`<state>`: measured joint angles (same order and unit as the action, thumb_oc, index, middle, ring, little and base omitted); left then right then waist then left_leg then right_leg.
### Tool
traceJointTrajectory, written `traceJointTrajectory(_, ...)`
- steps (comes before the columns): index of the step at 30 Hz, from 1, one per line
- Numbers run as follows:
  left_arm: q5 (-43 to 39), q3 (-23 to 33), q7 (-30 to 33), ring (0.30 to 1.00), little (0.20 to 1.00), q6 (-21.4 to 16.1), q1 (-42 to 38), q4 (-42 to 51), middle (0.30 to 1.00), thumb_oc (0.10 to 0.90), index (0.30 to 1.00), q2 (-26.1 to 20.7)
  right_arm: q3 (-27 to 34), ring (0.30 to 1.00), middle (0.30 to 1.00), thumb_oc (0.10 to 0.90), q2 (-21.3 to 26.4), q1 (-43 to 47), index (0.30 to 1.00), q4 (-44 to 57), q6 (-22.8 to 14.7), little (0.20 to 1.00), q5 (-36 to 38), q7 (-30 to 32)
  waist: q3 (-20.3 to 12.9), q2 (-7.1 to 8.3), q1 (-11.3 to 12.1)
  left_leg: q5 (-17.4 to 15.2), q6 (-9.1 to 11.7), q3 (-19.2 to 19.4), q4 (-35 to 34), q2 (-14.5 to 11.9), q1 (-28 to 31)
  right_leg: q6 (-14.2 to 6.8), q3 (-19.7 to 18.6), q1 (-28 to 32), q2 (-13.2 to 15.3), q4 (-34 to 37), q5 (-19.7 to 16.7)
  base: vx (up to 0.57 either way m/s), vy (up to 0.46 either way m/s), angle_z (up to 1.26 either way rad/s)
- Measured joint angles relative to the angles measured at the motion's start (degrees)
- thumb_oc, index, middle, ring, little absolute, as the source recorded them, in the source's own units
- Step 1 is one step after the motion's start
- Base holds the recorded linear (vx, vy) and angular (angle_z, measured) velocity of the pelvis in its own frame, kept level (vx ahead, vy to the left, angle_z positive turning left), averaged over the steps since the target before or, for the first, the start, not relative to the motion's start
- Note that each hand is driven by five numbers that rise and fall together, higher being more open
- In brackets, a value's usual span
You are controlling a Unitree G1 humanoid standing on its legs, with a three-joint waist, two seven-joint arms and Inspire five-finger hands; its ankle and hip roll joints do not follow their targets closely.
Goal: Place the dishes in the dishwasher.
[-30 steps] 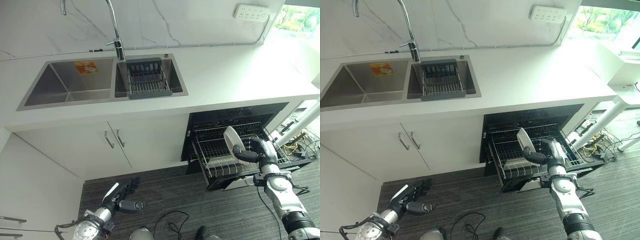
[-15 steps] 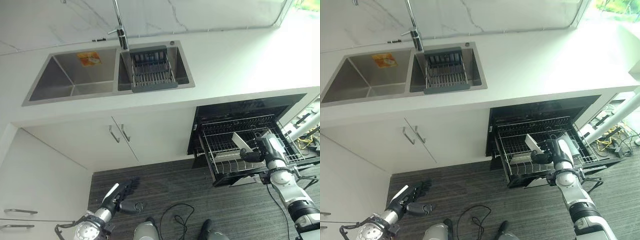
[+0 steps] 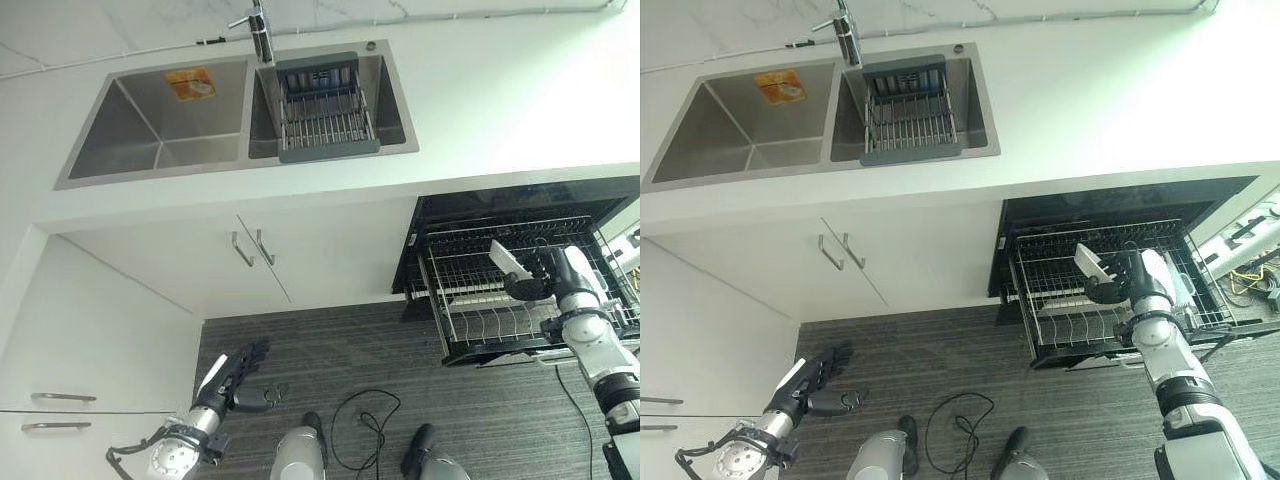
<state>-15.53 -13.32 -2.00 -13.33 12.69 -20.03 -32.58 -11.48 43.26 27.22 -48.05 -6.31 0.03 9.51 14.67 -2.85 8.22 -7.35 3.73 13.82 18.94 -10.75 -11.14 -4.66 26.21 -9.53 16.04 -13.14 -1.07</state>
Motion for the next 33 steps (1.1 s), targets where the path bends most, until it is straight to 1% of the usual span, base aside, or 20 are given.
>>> traceJointTrajectory(2,-0.03,0.00,0.42,0.900,0.900,-0.04,0.00,0.03,0.900,0.800,0.900,-0.02,-1.11,0.300,0.300,0.400,0.05,0.39,0.300,-0.18,-0.02,0.300,-0.12,-0.02,0.08,-0.07,0.00,-0.08,-0.13,0.02,0.01,0.22,-0.08,-0.10,0.00,-0.05,0.17,0.11,-0.06,0.02,0.009,0.01)
traceJointTrajectory(4,-0.06,0.00,0.50,0.900,0.900,-0.36,-0.20,0.47,0.900,0.800,0.900,-0.07,-1.17,0.300,0.300,0.400,0.10,0.95,0.300,-0.20,-0.07,0.300,-0.99,-0.02,0.75,-0.48,0.05,-0.15,-0.25,0.01,0.07,0.42,-0.16,-0.22,-0.03,-0.07,0.34,0.16,-0.13,0.00,0.000,0.00)
traceJointTrajectory(5,-0.07,0.00,0.50,0.900,0.900,-0.47,-0.48,0.53,0.900,0.800,0.900,-0.07,-1.20,0.300,0.300,0.400,0.30,1.86,0.300,-0.38,-0.24,0.300,-1.99,-0.03,1.52,-0.84,0.04,-0.17,-0.29,-0.01,0.22,0.57,-0.39,-0.33,-0.05,-0.24,0.50,0.14,-0.21,0.00,0.000,0.00)
traceJointTrajectory(7,-0.18,0.00,0.56,0.900,0.900,-0.51,-0.84,0.55,0.900,0.800,0.900,-0.08,-1.34,0.300,0.300,0.400,0.54,4.11,0.300,-2.54,-0.85,0.300,-2.29,-0.05,1.98,-1.42,0.13,-0.20,-0.45,-0.03,0.74,0.78,-1.68,-0.51,-0.21,-1.45,0.84,-0.18,-0.35,0.00,0.000,0.00)
traceJointTrajectory(9,-2.23,-0.01,0.77,0.900,0.900,-0.52,-1.34,0.57,0.900,0.800,0.900,-0.09,-2.36,0.300,0.300,0.400,1.20,6.80,0.300,-5.05,-0.86,0.300,-2.42,-0.03,3.14,-2.02,0.21,-0.13,-0.72,0.06,1.00,0.99,-2.38,-0.42,-0.36,-2.21,1.08,-0.37,-0.64,-0.04,0.025,0.00)
traceJointTrajectory(11,-2.48,0.10,1.89,0.900,0.900,-0.53,-1.87,0.58,0.900,0.800,0.900,-0.09,-3.37,0.300,0.300,0.400,2.60,7.71,0.300,-6.18,-0.88,0.300,-3.62,-0.08,4.06,-2.70,0.70,-0.11,-0.89,0.11,1.19,1.17,-3.21,-0.48,-0.47,-3.09,1.33,-0.49,-0.79,-0.04,0.037,0.00)
traceJointTrajectory(12,-3.11,0.07,1.99,0.900,0.900,-0.53,-1.87,0.72,0.900,0.800,0.900,-0.09,-3.38,0.300,0.300,0.400,2.80,7.72,0.300,-6.22,-0.84,0.300,-4.08,-0.06,4.34,-3.06,1.18,-0.11,-0.97,0.11,1.20,1.27,-3.43,-0.48,-0.47,-3.32,1.45,-0.57,-0.80,-0.03,0.033,0.01)
traceJointTrajectory(14,-4.44,0.05,3.11,0.900,0.900,-0.61,-1.88,1.51,0.900,0.800,0.900,-0.08,-3.38,0.300,0.300,0.400,2.85,7.83,0.300,-6.29,-0.84,0.300,-4.29,-0.07,4.77,-3.58,1.36,0.02,-1.22,0.11,1.09,1.73,-3.93,-0.54,-0.51,-3.95,1.91,-0.85,-0.83,-0.03,0.045,0.03)
traceJointTrajectory(15,-4.44,0.05,3.93,0.900,0.900,-0.83,-1.91,2.00,0.900,0.800,0.900,-0.09,-3.40,0.300,0.300,0.400,2.85,7.85,0.300,-6.47,-0.87,0.300,-4.36,-0.07,5.10,-3.96,1.47,0.04,-1.31,0.11,1.02,1.94,-3.93,-0.58,-0.50,-3.94,2.10,-0.89,-0.86,-0.02,0.044,0.04)
traceJointTrajectory(18,-4.47,0.17,7.11,0.900,0.900,-3.19,-2.16,3.17,0.900,0.800,0.900,-0.07,-3.50,0.300,0.300,0.400,2.86,9.40,0.300,-8.79,-1.17,0.300,-4.61,0.71,6.06,-4.85,1.64,0.25,-1.77,0.12,0.69,2.74,-3.95,-1.00,-0.53,-4.03,2.88,-0.91,-1.12,0.00,0.016,0.05)
traceJointTrajectory(21,-4.46,0.30,8.97,0.900,0.900,-3.84,-2.40,3.79,0.900,0.800,0.900,-0.08,-3.51,0.300,0.300,0.400,2.88,10.41,0.300,-9.21,-1.18,0.300,-6.78,1.41,6.21,-4.94,1.78,0.16,-1.92,0.13,0.56,2.99,-4.02,-1.12,-0.68,-4.04,3.05,-0.31,-1.16,-0.04,0.013,-0.01)
traceJointTrajectory(22,-4.48,0.30,9.10,0.900,0.900,-4.34,-2.51,4.21,0.900,0.800,0.900,-0.15,-3.56,0.300,0.300,0.400,3.47,12.39,0.300,-9.68,-1.15,0.300,-6.78,1.67,6.30,-4.95,1.75,0.36,-2.14,0.33,0.75,3.06,-5.49,-1.15,-0.92,-5.62,3.16,-0.44,-1.78,-0.05,0.025,-0.06)
traceJointTrajectory(24,-4.50,0.15,9.09,0.900,0.900,-4.46,-2.87,4.26,0.900,0.800,0.900,-0.08,-3.73,0.300,0.300,0.400,4.13,14.54,0.300,-10.90,-0.85,0.300,-6.76,1.95,6.76,-5.30,1.87,0.64,-2.42,0.34,0.90,3.32,-6.53,-1.13,-1.53,-6.74,2.87,-0.25,-2.39,-0.05,0.040,-0.05)
traceJointTrajectory(25,-4.61,0.17,9.10,0.900,0.900,-4.52,-3.00,4.26,0.900,0.800,0.900,-0.10,-3.77,0.300,0.300,0.400,4.82,15.64,0.300,-10.93,-0.86,0.300,-6.73,2.41,7.04,-5.48,1.82,0.76,-2.62,0.58,0.89,3.60,-7.20,-1.14,-1.73,-7.60,3.51,-0.40,-2.58,-0.04,0.049,-0.05)
traceJointTrajectory(26,-4.64,0.17,9.12,0.900,0.900,-4.52,-3.02,4.26,0.900,0.800,0.900,-0.09,-3.78,0.300,0.300,0.400,5.09,16.36,0.300,-10.93,-0.85,0.300,-6.74,2.86,7.15,-5.69,1.75,0.87,-2.80,0.80,0.88,3.85,-7.71,-1.18,-1.94,-8.26,3.67,-0.45,-2.80,-0.03,0.036,-0.02)
traceJointTrajectory(28,-5.24,0.16,9.31,0.900,0.900,-4.53,-4.10,4.28,0.900,0.800,0.900,-0.09,-4.41,0.300,0.300,0.400,5.45,17.39,0.300,-10.92,-0.84,0.300,-6.75,3.30,8.36,-6.13,1.72,0.98,-3.06,1.06,0.89,4.28,-7.74,-1.26,-2.13,-8.41,3.98,-0.42,-3.12,-0.02,0.021,-0.01)
traceJointTrajectory(30,-6.75,0.16,9.44,0.900,0.900,-4.53,-4.90,4.32,0.900,0.800,0.900,-0.09,-5.25,0.300,0.300,0.400,5.53,18.14,0.300,-10.93,-0.84,0.300,-6.77,3.35,8.69,-6.11,1.83,1.08,-3.22,1.16,0.89,4.41,-8.06,-1.30,-2.32,-8.84,4.24,-0.40,-3.30,0.00,0.000,0.00)
traceJointTrajectory(33,-6.76,0.16,10.02,0.900,0.900,-4.53,-5.11,4.58,0.900,0.800,0.900,-0.09,-5.33,0.300,0.300,0.400,5.53,18.48,0.300,-10.93,-0.72,0.300,-6.77,3.36,8.69,-6.11,1.83,1.20,-3.40,1.22,0.90,4.68,-8.54,-1.33,-2.41,-9.35,4.35,-0.42,-3.50,-0.03,0.004,0.01)
